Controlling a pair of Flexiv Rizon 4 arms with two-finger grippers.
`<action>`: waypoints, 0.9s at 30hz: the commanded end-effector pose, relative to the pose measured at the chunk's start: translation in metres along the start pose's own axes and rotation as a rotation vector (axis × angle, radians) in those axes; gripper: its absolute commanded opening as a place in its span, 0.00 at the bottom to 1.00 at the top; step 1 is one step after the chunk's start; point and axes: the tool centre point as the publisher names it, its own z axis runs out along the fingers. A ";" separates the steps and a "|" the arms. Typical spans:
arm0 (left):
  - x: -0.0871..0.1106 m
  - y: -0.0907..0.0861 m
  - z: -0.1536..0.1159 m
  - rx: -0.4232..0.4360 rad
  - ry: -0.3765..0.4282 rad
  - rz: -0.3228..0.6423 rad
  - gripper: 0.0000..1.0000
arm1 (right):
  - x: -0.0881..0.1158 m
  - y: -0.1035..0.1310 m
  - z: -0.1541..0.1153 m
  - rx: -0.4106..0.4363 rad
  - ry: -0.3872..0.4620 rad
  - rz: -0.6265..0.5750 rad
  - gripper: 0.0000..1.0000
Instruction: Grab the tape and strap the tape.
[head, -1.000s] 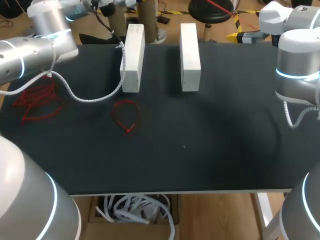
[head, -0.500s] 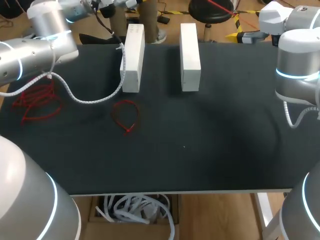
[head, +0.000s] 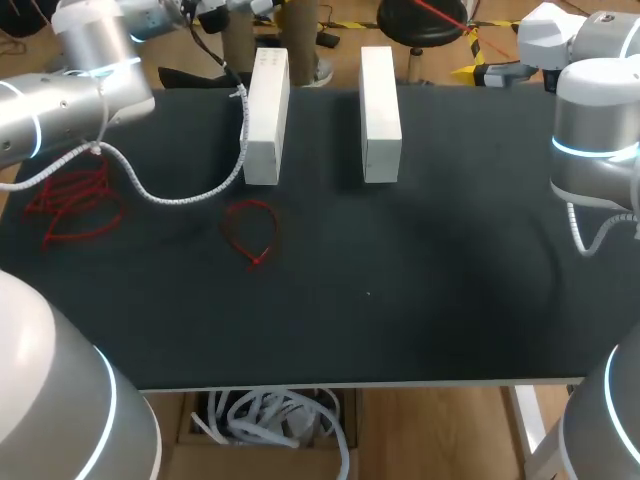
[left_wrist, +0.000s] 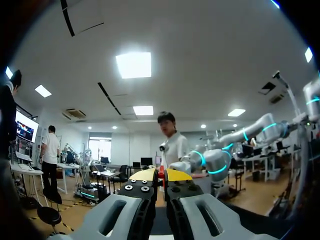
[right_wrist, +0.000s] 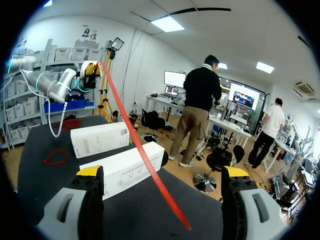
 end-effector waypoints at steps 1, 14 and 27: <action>0.003 -0.002 0.001 -0.005 -0.007 0.000 0.00 | 0.000 0.000 -0.001 0.000 0.000 0.000 1.00; 0.003 -0.002 0.001 -0.005 -0.007 0.000 0.00 | -0.012 0.005 -0.008 0.012 -0.084 0.340 1.00; 0.003 -0.002 0.001 -0.005 -0.007 0.000 0.00 | 0.000 0.002 -0.018 0.014 0.023 1.106 1.00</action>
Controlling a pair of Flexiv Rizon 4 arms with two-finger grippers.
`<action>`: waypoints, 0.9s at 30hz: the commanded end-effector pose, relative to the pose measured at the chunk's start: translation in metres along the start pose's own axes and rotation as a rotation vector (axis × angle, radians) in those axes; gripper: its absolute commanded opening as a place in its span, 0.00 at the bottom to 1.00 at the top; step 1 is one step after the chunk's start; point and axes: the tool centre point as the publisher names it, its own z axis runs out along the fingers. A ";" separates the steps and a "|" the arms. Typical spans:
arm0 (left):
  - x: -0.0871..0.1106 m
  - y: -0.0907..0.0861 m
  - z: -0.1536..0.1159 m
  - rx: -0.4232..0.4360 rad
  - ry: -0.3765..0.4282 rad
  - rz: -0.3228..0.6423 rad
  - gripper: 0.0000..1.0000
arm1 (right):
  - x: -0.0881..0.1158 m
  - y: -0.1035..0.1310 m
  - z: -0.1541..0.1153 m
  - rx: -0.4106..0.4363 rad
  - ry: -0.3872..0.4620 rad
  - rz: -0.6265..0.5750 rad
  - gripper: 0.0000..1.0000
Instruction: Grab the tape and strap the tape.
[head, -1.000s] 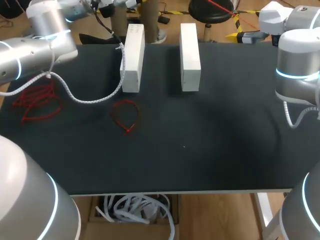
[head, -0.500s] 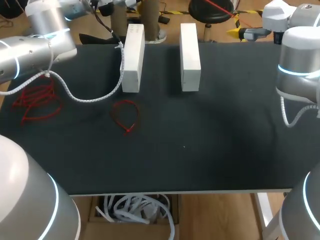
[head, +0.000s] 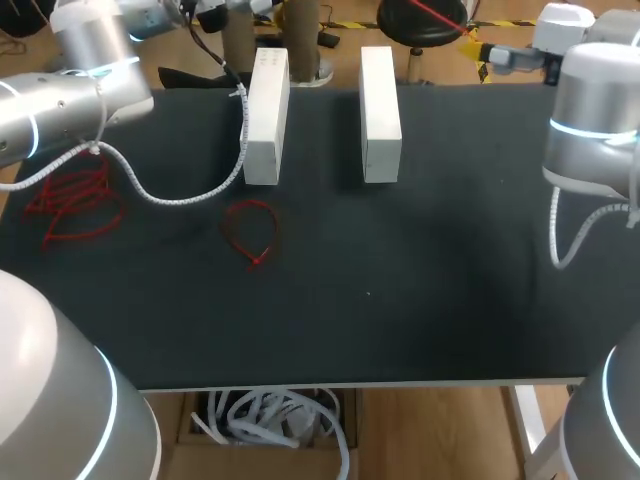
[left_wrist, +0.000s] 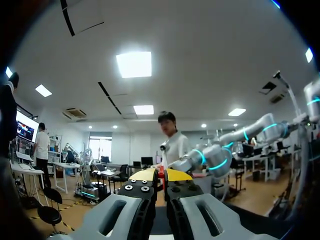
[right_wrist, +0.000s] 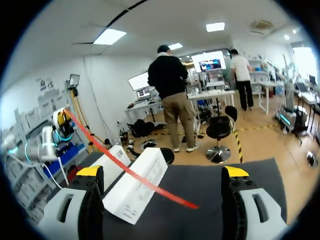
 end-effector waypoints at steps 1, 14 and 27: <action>0.001 -0.001 0.000 -0.002 -0.003 0.000 0.00 | 0.009 0.000 -0.005 0.053 0.130 0.526 1.00; 0.001 -0.001 0.000 -0.002 -0.003 0.000 0.00 | 0.023 0.004 -0.015 -0.095 0.102 0.388 1.00; 0.001 -0.001 0.000 -0.002 -0.003 0.000 0.00 | 0.020 -0.001 -0.015 -0.073 0.044 0.515 1.00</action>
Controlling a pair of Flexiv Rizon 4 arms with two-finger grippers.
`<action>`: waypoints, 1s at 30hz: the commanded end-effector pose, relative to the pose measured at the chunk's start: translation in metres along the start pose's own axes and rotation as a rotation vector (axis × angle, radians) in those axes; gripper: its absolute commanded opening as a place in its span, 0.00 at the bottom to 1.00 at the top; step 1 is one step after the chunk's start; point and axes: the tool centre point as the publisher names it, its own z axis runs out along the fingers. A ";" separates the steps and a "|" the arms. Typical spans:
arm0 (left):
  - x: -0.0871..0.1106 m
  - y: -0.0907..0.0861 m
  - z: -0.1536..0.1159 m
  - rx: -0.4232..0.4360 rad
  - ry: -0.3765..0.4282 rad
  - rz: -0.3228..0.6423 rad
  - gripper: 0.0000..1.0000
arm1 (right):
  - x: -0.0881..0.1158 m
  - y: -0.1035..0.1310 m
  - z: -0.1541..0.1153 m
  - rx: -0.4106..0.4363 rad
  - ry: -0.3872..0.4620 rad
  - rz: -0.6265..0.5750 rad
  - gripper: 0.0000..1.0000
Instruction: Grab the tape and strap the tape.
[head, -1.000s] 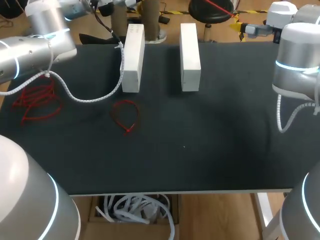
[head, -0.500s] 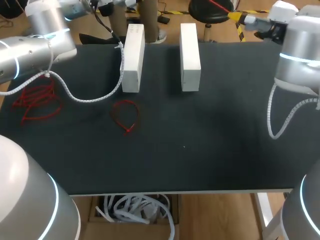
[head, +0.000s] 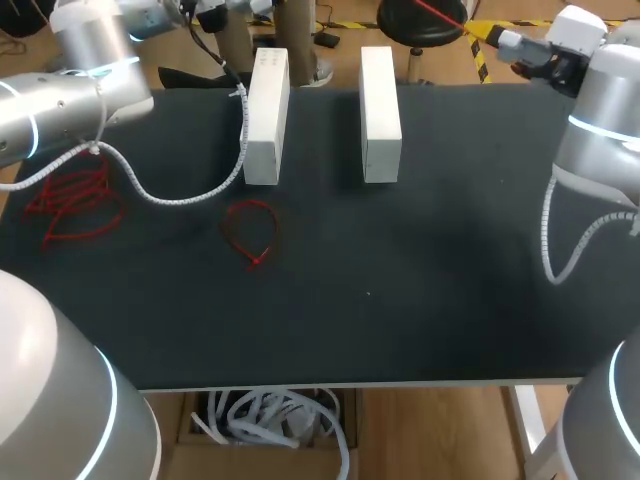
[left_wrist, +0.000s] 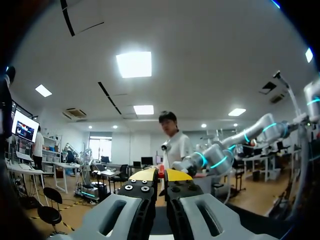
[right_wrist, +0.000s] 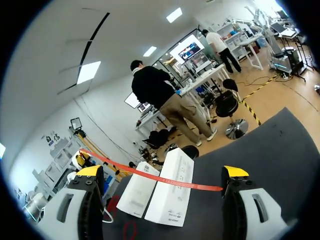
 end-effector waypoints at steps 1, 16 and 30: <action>0.001 -0.001 0.000 -0.002 -0.003 0.000 0.00 | -0.008 -0.008 -0.002 -0.055 -0.073 0.206 1.00; 0.001 -0.001 0.000 -0.002 -0.003 0.000 0.00 | -0.004 -0.023 -0.015 -0.291 0.203 0.676 1.00; 0.001 -0.001 0.000 -0.002 -0.003 0.000 0.00 | -0.001 -0.004 -0.027 -0.411 0.289 0.634 0.30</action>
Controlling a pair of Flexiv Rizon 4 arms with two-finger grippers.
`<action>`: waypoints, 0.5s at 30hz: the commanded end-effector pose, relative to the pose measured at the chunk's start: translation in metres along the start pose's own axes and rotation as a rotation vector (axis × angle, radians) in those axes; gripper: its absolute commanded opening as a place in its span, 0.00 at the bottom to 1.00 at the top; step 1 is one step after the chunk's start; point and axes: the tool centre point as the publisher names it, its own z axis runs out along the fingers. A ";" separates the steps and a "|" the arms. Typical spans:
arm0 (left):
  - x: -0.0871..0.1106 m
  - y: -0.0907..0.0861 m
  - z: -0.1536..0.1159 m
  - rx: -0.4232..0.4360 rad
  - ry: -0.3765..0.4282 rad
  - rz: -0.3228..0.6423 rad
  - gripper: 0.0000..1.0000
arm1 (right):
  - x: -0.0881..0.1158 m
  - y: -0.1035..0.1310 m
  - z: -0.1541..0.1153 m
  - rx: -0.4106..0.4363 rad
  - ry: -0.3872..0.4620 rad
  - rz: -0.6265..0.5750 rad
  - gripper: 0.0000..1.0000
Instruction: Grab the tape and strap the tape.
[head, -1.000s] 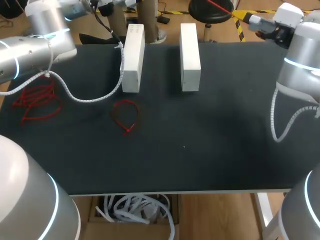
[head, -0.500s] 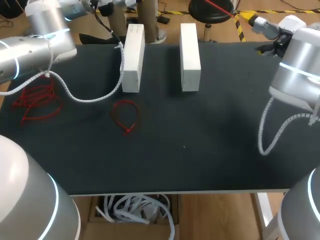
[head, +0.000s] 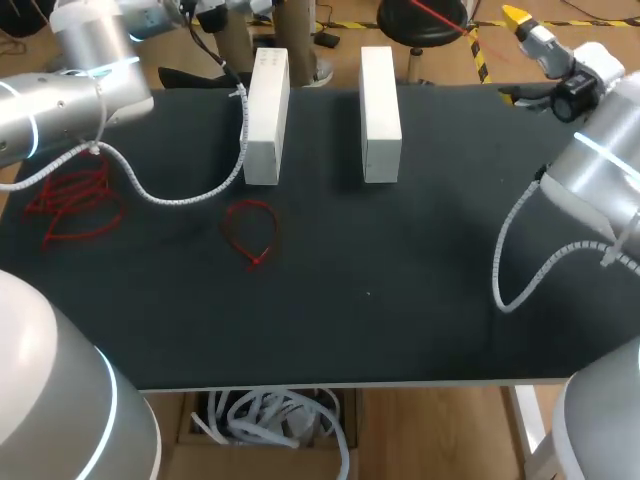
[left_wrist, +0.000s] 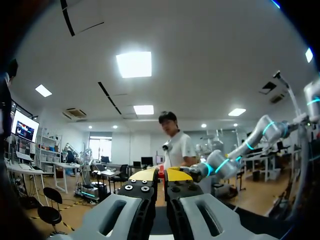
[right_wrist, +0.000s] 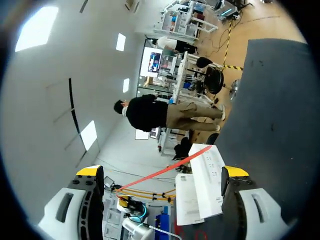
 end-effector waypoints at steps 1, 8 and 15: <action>0.001 -0.001 0.000 -0.002 -0.003 0.000 0.00 | -0.004 -0.003 -0.003 -0.186 0.218 -0.010 0.27; 0.001 -0.001 0.000 -0.002 -0.003 0.000 0.00 | 0.002 -0.006 -0.001 -0.180 0.214 -0.040 0.02; 0.001 -0.001 0.000 -0.002 -0.003 0.000 0.00 | -0.003 -0.001 -0.003 -0.193 0.168 -0.054 0.51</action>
